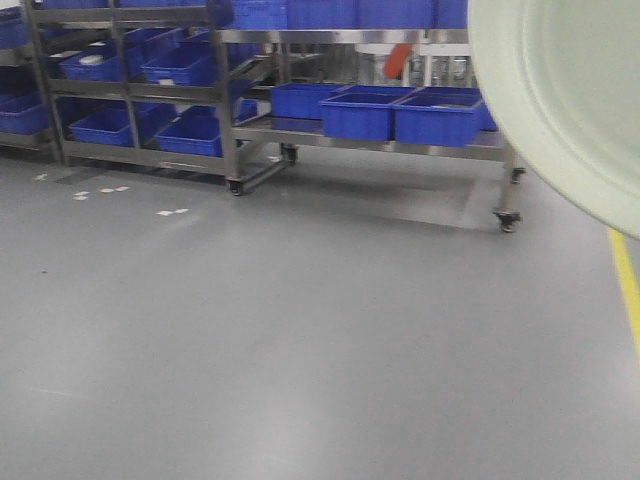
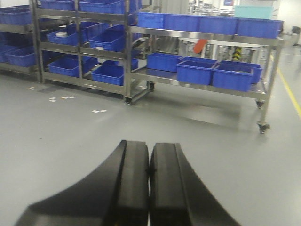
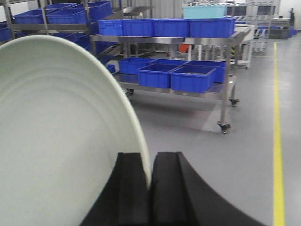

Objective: Place green plate on second shelf with right arm
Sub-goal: 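Drive the base toward the shelving rack holding the plate up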

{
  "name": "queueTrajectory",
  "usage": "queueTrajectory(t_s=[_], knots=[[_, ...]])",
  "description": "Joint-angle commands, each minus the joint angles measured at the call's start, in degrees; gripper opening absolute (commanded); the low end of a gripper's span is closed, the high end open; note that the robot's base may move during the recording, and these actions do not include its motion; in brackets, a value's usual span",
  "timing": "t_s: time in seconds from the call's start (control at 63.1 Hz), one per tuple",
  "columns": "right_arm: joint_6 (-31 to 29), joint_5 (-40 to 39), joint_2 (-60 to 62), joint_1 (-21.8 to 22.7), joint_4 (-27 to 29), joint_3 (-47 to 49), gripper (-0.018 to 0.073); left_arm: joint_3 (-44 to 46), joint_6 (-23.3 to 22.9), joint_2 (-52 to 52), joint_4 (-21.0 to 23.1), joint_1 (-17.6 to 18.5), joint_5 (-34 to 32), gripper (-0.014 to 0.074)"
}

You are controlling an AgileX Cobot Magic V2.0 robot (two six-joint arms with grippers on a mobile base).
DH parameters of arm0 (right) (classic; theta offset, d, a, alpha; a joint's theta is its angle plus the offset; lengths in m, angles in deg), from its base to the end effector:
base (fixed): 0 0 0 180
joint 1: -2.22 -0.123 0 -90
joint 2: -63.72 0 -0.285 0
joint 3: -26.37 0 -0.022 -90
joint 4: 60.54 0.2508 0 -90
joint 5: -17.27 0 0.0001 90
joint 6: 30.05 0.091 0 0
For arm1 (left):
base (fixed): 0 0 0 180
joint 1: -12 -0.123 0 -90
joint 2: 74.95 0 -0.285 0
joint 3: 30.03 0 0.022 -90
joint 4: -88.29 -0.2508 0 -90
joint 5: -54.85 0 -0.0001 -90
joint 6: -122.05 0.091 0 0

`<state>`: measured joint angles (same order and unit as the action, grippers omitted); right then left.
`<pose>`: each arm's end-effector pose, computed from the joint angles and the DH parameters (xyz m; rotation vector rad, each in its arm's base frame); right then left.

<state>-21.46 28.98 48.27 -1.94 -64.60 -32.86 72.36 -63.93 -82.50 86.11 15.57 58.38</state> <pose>0.0521 0.0025 0.2921 0.0175 1.5082 0.1121 0.0564 -0.0033 0.2055 -0.0050 1.5487 -0.1001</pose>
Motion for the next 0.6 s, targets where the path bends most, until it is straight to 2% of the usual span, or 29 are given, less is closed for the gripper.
queueTrajectory(t_s=[0.0,0.586], knots=[[0.39,-6.58,-0.59,0.25,0.28,1.94,0.003,-2.34,-0.25,0.99,0.16,0.02,-4.7,0.0131],[0.39,-6.58,-0.59,0.25,0.28,1.94,0.003,-2.34,-0.25,0.99,0.16,0.02,-4.7,0.0131]])
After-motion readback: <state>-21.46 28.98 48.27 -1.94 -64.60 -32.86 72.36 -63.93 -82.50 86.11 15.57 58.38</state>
